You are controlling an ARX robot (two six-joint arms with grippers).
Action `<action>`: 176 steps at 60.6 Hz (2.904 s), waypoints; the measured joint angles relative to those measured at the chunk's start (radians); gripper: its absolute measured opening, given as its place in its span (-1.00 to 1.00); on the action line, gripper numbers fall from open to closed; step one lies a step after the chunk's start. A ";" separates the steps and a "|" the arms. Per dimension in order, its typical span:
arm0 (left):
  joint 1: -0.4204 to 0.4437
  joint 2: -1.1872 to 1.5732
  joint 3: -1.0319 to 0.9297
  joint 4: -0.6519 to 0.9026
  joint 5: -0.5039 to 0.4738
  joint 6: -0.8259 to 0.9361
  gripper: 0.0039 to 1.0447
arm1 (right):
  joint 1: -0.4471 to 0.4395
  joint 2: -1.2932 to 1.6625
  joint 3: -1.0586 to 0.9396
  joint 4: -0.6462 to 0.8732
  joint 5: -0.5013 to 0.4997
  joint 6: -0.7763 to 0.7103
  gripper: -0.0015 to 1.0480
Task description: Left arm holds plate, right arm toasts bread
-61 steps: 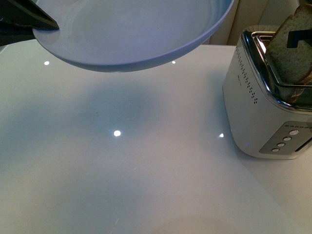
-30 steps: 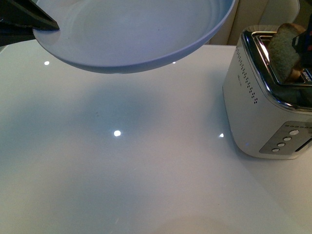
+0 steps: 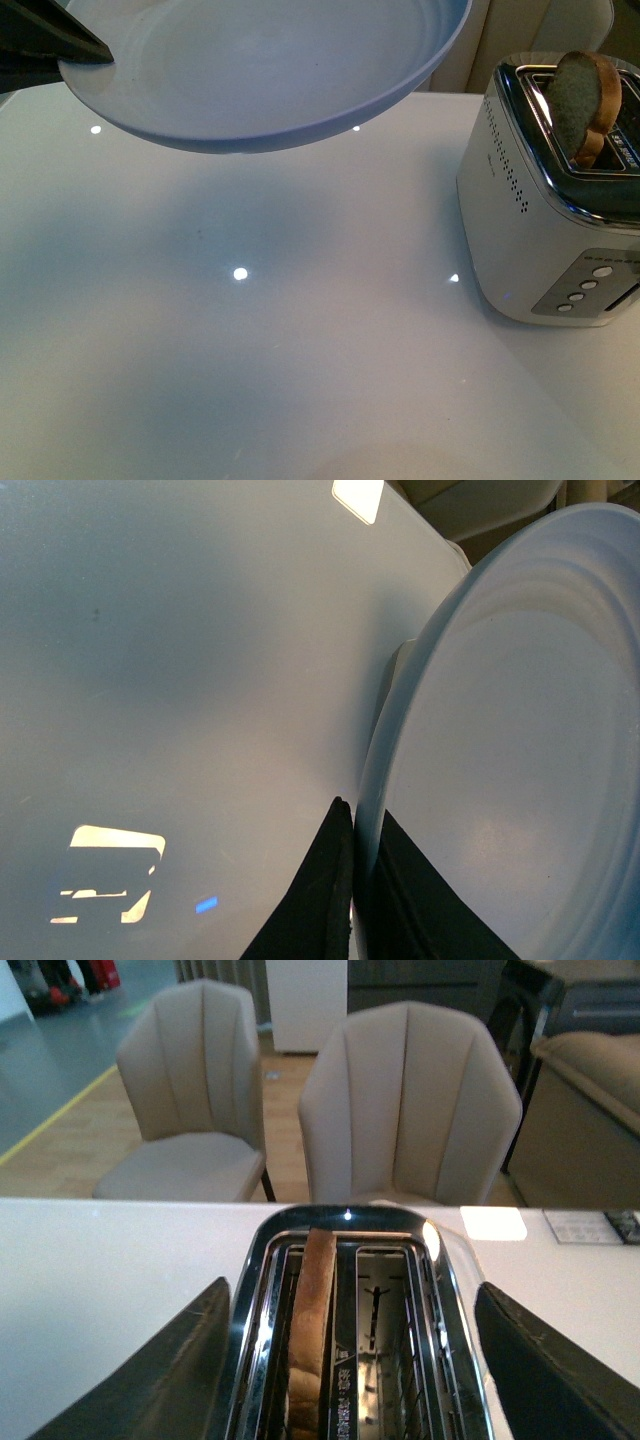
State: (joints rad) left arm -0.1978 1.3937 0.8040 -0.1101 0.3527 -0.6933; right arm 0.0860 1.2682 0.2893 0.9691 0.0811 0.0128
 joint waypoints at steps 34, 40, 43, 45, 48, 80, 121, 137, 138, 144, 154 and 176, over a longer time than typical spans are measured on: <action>0.000 -0.007 0.000 -0.010 -0.005 0.016 -0.95 | -0.084 -0.366 -0.254 -0.124 -0.079 -0.009 -0.97; -0.002 -0.008 0.000 -0.010 -0.005 0.016 -0.95 | -0.084 -0.442 -0.263 -0.183 -0.079 -0.009 -0.97; -0.003 -0.008 0.000 -0.010 -0.005 0.016 -0.95 | -0.084 -0.473 -0.267 -0.210 -0.079 -0.009 -0.97; -0.003 -0.008 0.000 -0.010 -0.005 0.016 -0.95 | -0.084 -0.496 -0.270 -0.230 -0.079 -0.009 -0.97; -0.003 -0.008 0.000 -0.010 -0.005 0.016 -0.95 | -0.084 -0.532 -0.270 -0.264 -0.079 -0.009 -0.97; -0.006 -0.008 0.000 -0.014 -0.006 0.019 -0.95 | -0.084 -0.842 -0.272 -0.545 -0.079 -0.009 -0.97; -0.019 -0.008 0.001 -0.014 -0.011 0.019 -0.95 | -0.084 -1.071 -0.272 -0.771 -0.079 -0.009 -0.97; -0.023 -0.008 0.002 -0.014 -0.012 0.020 -0.95 | -0.084 -1.256 -0.272 -0.963 -0.081 -0.010 -0.97; -0.023 -0.008 0.002 -0.014 -0.012 0.020 -0.95 | -0.084 -1.258 -0.272 -0.965 -0.080 -0.010 -0.97; -0.025 -0.007 0.003 -0.014 -0.011 0.020 -0.95 | -0.084 -1.260 -0.272 -0.967 -0.080 -0.009 -0.97; -0.025 -0.008 0.003 -0.014 -0.012 0.020 -0.95 | -0.084 -1.261 -0.272 -0.967 -0.080 -0.010 -0.69; -0.025 -0.008 0.003 -0.014 -0.011 0.023 -0.95 | -0.084 -1.262 -0.272 -0.967 -0.080 -0.010 0.55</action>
State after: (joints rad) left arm -0.2226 1.3857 0.8066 -0.1246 0.3420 -0.6708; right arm 0.0017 0.0067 0.0177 0.0017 0.0006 0.0029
